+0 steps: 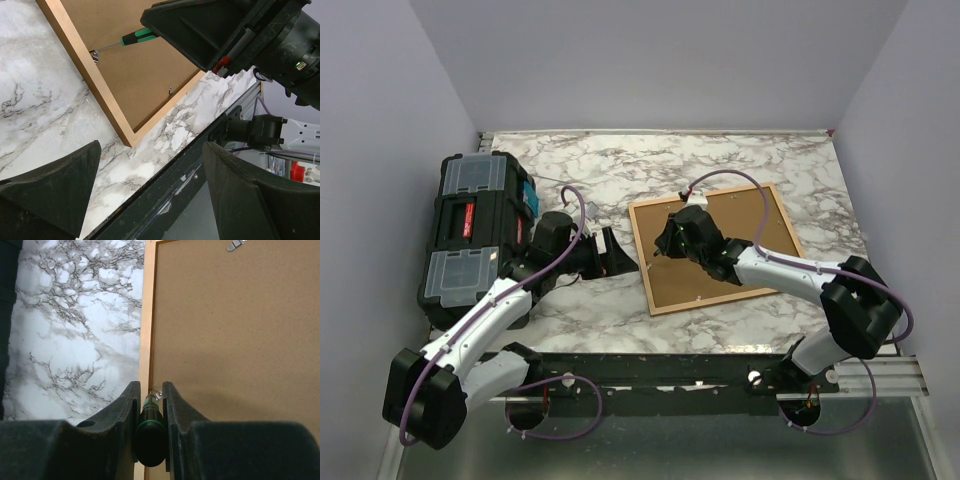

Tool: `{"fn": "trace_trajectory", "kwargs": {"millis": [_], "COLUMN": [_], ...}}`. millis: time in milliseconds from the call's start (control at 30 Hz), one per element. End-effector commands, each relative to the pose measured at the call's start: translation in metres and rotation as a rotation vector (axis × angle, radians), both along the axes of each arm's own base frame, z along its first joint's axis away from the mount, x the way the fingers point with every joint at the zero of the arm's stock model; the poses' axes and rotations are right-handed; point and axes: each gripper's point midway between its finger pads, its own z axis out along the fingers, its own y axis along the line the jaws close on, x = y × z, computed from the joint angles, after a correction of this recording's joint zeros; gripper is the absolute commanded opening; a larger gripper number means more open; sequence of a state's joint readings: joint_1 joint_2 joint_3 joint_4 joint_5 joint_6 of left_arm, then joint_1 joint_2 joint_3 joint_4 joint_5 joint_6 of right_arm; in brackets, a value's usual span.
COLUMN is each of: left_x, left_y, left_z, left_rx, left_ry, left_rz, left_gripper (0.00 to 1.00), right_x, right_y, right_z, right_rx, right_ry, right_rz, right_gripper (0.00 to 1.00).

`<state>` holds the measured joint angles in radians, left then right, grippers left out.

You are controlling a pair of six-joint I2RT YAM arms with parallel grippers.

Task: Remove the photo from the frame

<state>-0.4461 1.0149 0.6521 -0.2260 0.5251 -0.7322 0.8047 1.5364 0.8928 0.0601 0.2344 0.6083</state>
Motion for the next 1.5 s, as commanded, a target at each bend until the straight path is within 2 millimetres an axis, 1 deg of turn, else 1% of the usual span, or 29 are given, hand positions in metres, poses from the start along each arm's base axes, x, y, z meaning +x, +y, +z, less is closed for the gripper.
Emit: {"fn": "trace_trajectory", "kwargs": {"millis": [0, 233, 267, 300, 433, 733, 800, 833, 867, 967, 1000, 1033, 1067, 1100, 1167, 1233, 1333, 1433, 1467], "left_x": [-0.002, 0.0, -0.001, -0.001, 0.0, 0.003, 0.011, 0.017, 0.024, 0.047, 0.055, 0.06, 0.068, 0.074, 0.086, 0.097, 0.101, 0.107, 0.108], "left_y": [-0.003, -0.005, -0.005, -0.005, -0.005, -0.004, -0.003, -0.002, 0.002, 0.006, 0.003, 0.0, -0.003, -0.006, -0.014, -0.017, -0.023, -0.023, -0.02], "left_z": [0.003, 0.003, 0.003, 0.003, 0.002, -0.003, -0.012, -0.016, -0.027, -0.049, -0.052, -0.06, -0.063, -0.072, -0.078, -0.084, -0.095, -0.106, -0.113], "left_rx": [-0.024, -0.026, -0.026, -0.027, -0.024, -0.011, 0.017, 0.038, 0.078, 0.157, 0.162, 0.175, 0.175, 0.185, 0.185, 0.22, 0.252, 0.306, 0.337], "left_ry": [-0.012, -0.011, -0.011, -0.011, -0.01, -0.001, 0.028, 0.054, 0.098, 0.22, 0.244, 0.28, 0.301, 0.33, 0.366, 0.366, 0.409, 0.399, 0.414], "left_rz": [-0.027, -0.03, -0.031, -0.032, -0.031, -0.02, 0.017, 0.047, 0.092, 0.208, 0.227, 0.241, 0.255, 0.268, 0.281, 0.315, 0.309, 0.333, 0.339], "left_gripper": [0.85, 0.85, 0.85, 0.85, 0.85, 0.85, 0.82, 0.79, 0.76, 0.65, 0.61, 0.59, 0.58, 0.57, 0.5, 0.5, 0.44, 0.44, 0.44], "right_x": [-0.006, -0.019, -0.024, -0.026, -0.031, -0.04, -0.04, -0.04, -0.04, -0.04, -0.04, -0.04, -0.04, -0.04, -0.041, -0.041, -0.042, -0.043, -0.043], "right_y": [0.006, 0.006, 0.002, 0.002, -0.001, -0.003, -0.002, -0.002, -0.001, 0.0, 0.0, 0.0, -0.001, -0.001, -0.001, -0.002, -0.001, -0.001, -0.001], "right_z": [0.001, 0.001, -0.005, -0.005, -0.005, -0.006, -0.004, -0.004, -0.005, -0.005, -0.005, -0.005, -0.004, -0.005, -0.006, -0.008, -0.009, -0.009, -0.009], "right_rx": [0.0, -0.041, -0.068, -0.078, -0.116, -0.144, -0.141, -0.142, -0.146, -0.144, -0.144, -0.141, -0.142, -0.143, -0.145, -0.145, -0.142, -0.14, -0.141], "right_ry": [0.005, 0.007, 0.025, 0.024, 0.012, 0.021, 0.019, 0.019, 0.021, 0.023, 0.021, 0.018, 0.015, 0.015, 0.016, 0.015, 0.017, 0.017, 0.016], "right_rz": [0.03, 0.051, 0.053, 0.055, 0.041, 0.045, 0.047, 0.048, 0.05, 0.051, 0.051, 0.051, 0.05, 0.05, 0.053, 0.056, 0.061, 0.068, 0.069], "right_gripper": [0.0, 0.0, 0.0, 0.0, 0.0, 0.0, 0.0, 0.0, 0.0, 0.0, 0.0, 0.0, 0.0, 0.0, 0.0, 0.0, 0.0, 0.0, 0.0]}}
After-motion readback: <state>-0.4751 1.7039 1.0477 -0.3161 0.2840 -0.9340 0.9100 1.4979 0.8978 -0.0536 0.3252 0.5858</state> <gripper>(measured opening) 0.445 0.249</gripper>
